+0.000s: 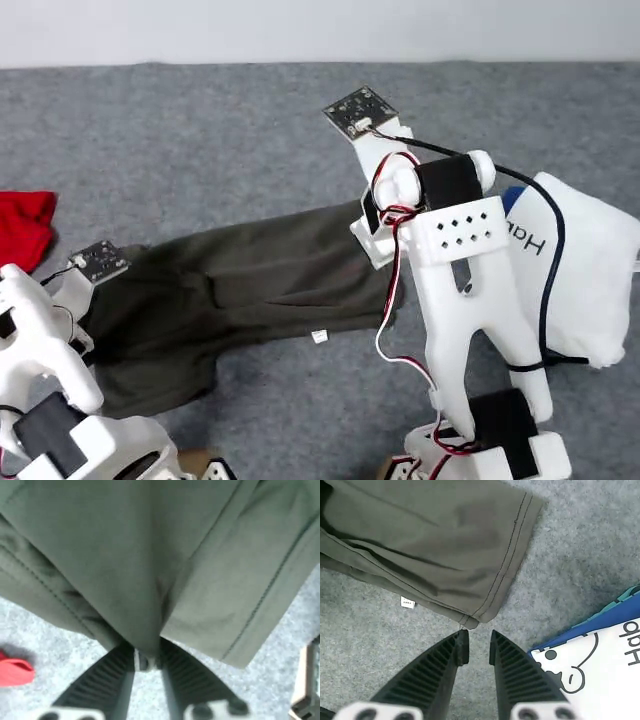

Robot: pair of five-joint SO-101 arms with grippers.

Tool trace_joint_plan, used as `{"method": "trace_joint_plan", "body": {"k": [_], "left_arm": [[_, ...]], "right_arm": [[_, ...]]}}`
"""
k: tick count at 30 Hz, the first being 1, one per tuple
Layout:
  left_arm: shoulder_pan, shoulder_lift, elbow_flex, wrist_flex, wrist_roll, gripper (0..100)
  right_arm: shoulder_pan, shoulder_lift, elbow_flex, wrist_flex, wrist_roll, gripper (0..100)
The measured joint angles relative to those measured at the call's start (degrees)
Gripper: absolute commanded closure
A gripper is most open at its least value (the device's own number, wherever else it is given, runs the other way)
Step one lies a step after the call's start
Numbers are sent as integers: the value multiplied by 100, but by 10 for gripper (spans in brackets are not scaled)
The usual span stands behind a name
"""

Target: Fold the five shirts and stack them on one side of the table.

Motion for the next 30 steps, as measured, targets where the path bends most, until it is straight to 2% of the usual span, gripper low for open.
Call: {"method": "trace_joint_plan", "body": {"k": [4, 14, 18, 21, 26, 30], "left_arm": [[0, 0, -273, 26, 255, 890], [-18, -114, -888, 835, 343, 893], [-18, -747, -782, 985, 343, 892], [-18, -1336, -484, 1002, 343, 892], [-97, -2233, 44, 1037, 352, 893], [-440, -2778, 387, 756, 747, 893]], "right_arm": [[-202, 0, 70, 0, 0, 909], [-1108, 1090, -149, 0, 0, 909], [-1319, 1653, -686, 0, 0, 920], [-1389, 2110, -1081, 0, 0, 995], [-1556, 2866, -1820, 0, 0, 990], [-1855, 3516, -2365, 0, 0, 989]]}}
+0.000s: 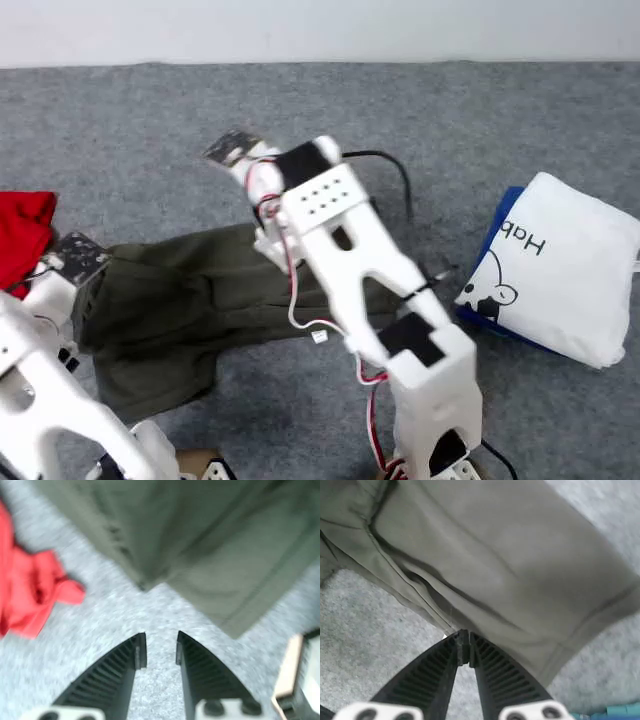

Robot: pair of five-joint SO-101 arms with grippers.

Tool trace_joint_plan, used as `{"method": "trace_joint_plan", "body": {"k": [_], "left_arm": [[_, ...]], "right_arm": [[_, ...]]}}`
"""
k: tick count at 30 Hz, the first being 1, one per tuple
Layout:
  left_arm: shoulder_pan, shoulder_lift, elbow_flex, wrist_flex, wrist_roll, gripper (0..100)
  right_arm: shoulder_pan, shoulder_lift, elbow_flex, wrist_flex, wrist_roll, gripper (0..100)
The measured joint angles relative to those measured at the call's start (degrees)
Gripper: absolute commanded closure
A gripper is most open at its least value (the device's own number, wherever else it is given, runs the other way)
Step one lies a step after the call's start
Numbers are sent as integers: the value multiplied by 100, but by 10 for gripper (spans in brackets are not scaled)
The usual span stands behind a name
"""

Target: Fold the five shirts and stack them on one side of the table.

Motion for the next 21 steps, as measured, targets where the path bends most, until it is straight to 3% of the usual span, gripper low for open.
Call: {"method": "trace_joint_plan", "body": {"k": [6, 13, 21], "left_arm": [[-721, -167, 352, -765, 615, 893], [-1160, -167, 369, -835, 695, 893], [-1310, -185, 369, -835, 703, 893]], "right_arm": [[-519, 1099, -774, 0, 0, 989], [-844, 2303, -1327, 0, 0, 989], [-1266, 2453, -1327, 9, 0, 989]]}}
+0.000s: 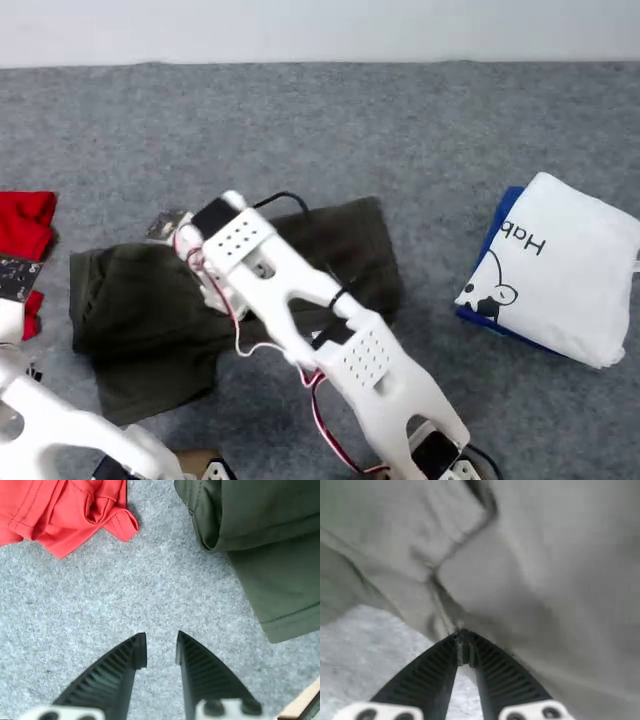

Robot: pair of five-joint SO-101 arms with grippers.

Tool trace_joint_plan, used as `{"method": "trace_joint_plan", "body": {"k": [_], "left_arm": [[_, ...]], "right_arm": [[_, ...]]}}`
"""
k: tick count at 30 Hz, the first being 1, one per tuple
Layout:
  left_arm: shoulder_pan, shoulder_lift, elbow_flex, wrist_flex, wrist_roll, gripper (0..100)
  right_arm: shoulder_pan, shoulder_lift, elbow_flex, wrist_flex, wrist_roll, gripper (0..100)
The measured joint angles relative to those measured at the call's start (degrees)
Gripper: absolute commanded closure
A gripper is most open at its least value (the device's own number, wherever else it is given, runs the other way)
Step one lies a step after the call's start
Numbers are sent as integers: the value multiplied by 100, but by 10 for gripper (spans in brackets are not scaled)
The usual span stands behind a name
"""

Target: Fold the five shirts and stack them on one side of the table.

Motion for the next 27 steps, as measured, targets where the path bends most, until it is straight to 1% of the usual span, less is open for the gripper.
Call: {"method": "trace_joint_plan", "body": {"k": [6, 9, 12, 15, 17, 19, 22, 27], "left_arm": [[-18, -18, 0, 0, 0, 893], [-26, -18, 0, 0, 18, 893], [-26, -18, 0, 0, 281, 893], [-176, -18, -185, 123, 580, 897], [-264, -26, -378, 264, 782, 924], [-431, -26, -527, 396, 967, 956], [-712, -26, -730, 642, 1055, 968], [-1160, -202, -1134, 1240, 1090, 967]], "right_arm": [[-185, -360, 1116, 0, 0, 989], [-185, -633, 1240, 0, 0, 989], [-185, -914, 1240, 0, 0, 983], [-185, -1169, 1240, 0, 0, 981], [-220, -1327, 1240, 0, 0, 945], [-316, -1468, 1240, 0, 0, 879], [-624, -1635, 1240, 0, 0, 805], [-1354, -1688, 1240, 0, 0, 791]]}}
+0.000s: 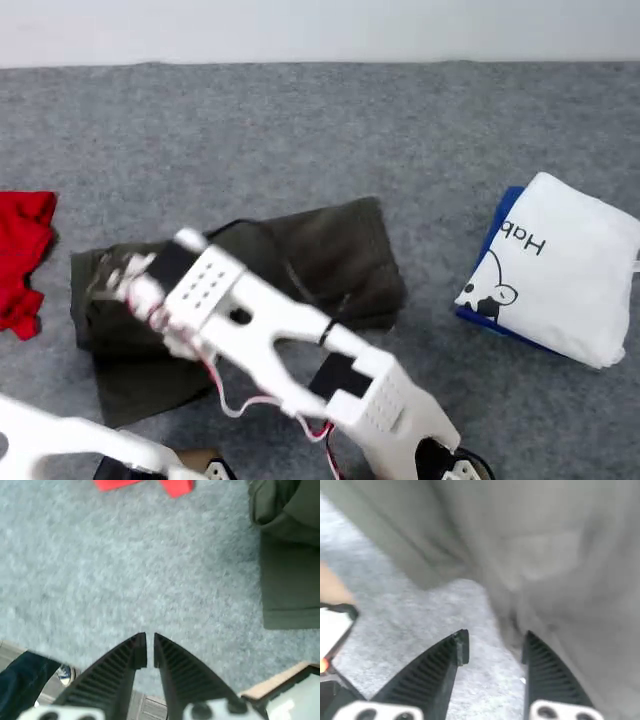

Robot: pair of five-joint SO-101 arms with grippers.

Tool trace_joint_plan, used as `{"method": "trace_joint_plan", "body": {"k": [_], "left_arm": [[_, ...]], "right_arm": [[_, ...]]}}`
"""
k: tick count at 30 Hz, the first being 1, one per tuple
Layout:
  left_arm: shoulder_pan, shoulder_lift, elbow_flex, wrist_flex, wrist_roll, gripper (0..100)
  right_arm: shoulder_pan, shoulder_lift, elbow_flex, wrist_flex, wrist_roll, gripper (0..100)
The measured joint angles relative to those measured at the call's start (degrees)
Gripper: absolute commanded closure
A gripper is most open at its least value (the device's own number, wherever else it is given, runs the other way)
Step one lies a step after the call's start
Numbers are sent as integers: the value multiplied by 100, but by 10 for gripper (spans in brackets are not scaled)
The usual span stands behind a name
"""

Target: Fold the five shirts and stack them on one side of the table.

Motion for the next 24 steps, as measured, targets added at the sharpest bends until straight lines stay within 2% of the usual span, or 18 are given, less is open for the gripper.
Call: {"method": "trace_joint_plan", "body": {"k": [5, 12, 15, 24], "left_arm": [[-202, -853, -79, 316, 0, 967], [-44, -2286, 18, 598, 0, 931], [0, -2532, 281, 607, 0, 903], [9, -2927, 598, 607, 0, 902]], "right_arm": [[-659, 0, 0, -44, 0, 791], [-1222, 352, 0, -431, 299, 790], [-1389, 545, 0, -668, 422, 790], [-1451, 1196, -9, -1055, 475, 794]]}}
